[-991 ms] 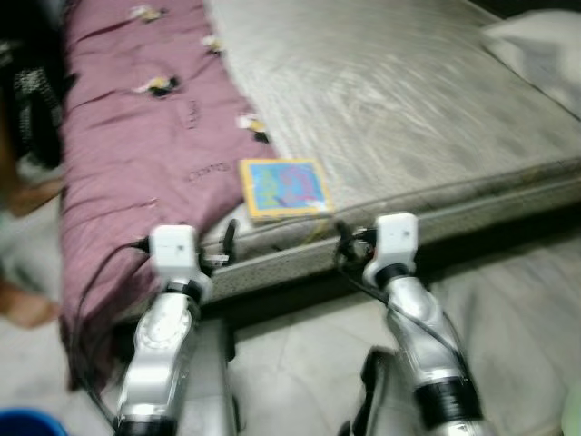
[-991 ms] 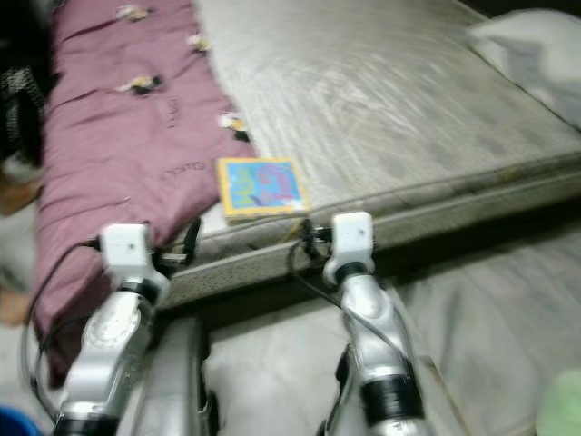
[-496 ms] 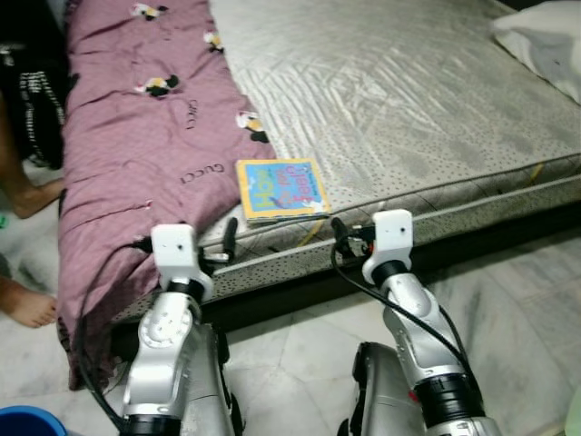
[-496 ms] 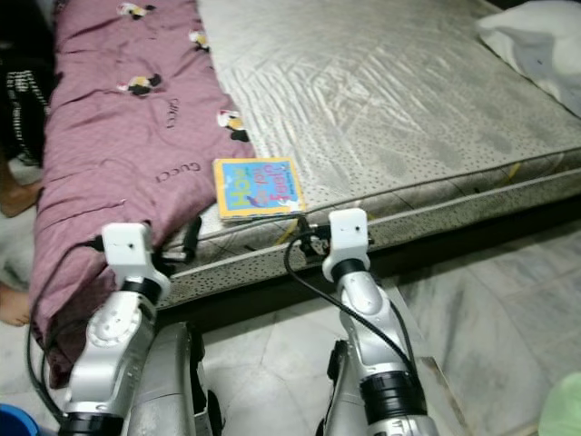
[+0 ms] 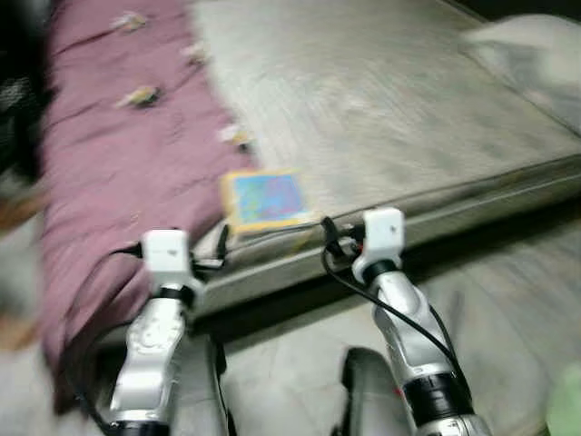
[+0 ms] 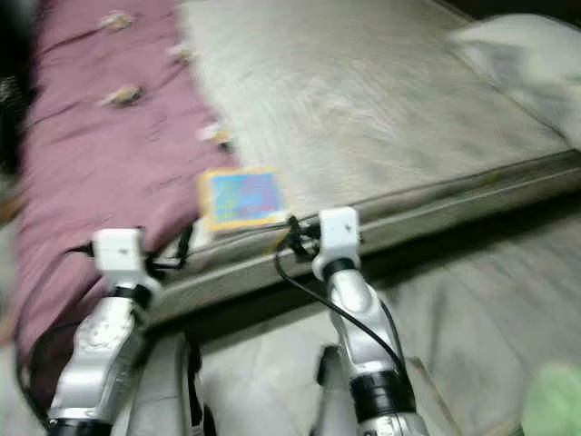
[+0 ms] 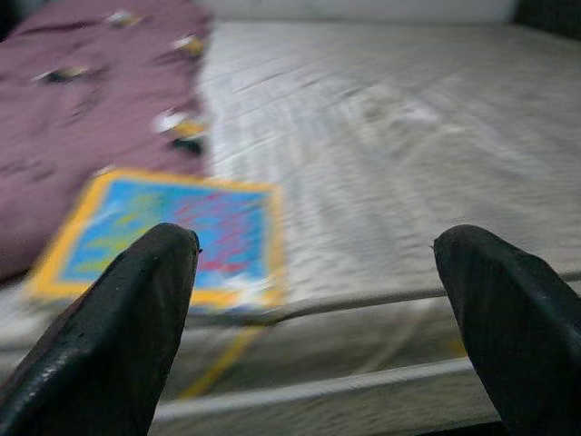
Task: Clean up the room
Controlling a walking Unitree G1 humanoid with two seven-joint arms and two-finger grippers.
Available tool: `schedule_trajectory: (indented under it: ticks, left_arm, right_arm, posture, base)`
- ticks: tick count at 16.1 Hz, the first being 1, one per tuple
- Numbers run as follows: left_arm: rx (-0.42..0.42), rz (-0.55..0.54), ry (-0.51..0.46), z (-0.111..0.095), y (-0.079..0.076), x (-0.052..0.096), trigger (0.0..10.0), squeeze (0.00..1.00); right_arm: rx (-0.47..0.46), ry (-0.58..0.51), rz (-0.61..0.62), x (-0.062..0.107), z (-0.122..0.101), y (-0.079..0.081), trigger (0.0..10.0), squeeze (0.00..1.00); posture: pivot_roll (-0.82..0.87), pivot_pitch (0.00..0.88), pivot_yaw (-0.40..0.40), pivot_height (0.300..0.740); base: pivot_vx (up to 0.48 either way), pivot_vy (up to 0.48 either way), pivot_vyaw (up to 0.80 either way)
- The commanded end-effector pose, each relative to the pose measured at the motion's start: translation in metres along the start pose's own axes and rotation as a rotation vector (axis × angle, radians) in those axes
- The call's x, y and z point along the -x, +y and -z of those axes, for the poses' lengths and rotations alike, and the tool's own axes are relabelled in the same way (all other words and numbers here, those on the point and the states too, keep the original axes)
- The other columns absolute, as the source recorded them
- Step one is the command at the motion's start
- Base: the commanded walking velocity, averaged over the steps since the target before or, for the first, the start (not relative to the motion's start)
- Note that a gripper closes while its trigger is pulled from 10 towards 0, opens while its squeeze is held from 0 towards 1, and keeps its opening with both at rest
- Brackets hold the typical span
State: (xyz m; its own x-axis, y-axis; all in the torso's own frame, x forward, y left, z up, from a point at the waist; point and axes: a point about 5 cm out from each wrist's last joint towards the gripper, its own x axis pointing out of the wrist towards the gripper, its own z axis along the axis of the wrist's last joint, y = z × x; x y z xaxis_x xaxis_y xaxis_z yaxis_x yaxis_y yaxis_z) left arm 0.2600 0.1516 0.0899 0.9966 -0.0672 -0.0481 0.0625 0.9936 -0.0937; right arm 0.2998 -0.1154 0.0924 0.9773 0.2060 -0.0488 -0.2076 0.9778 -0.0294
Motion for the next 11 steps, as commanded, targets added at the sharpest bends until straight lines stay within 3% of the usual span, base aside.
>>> schedule_trajectory:
  ticks: [1,5,11]
  left_arm:
    - [0.013,0.039,-0.009,-0.002,-0.012,-0.001,10.0,0.00]
    - [0.013,0.035,-0.002,-0.001,-0.012,-0.001,10.0,0.00]
    - [0.012,-0.119,0.056,0.006,0.004,-0.003,10.0,0.00]
  right_arm:
    - [0.010,0.017,0.031,0.004,0.005,-0.012,10.0,0.00]
    - [0.011,0.019,0.030,0.005,0.005,-0.012,10.0,0.00]
    - [0.005,0.026,0.031,0.007,0.007,-0.013,10.0,0.00]
  posture:
    - [-0.04,0.061,-0.015,0.543]
    - [-0.04,0.062,-0.016,0.543]
    - [-0.05,0.071,-0.018,0.543]
  base:
    - [0.480,0.000,0.00]
    - [0.457,0.000,0.00]
    - [0.000,0.000,0.00]
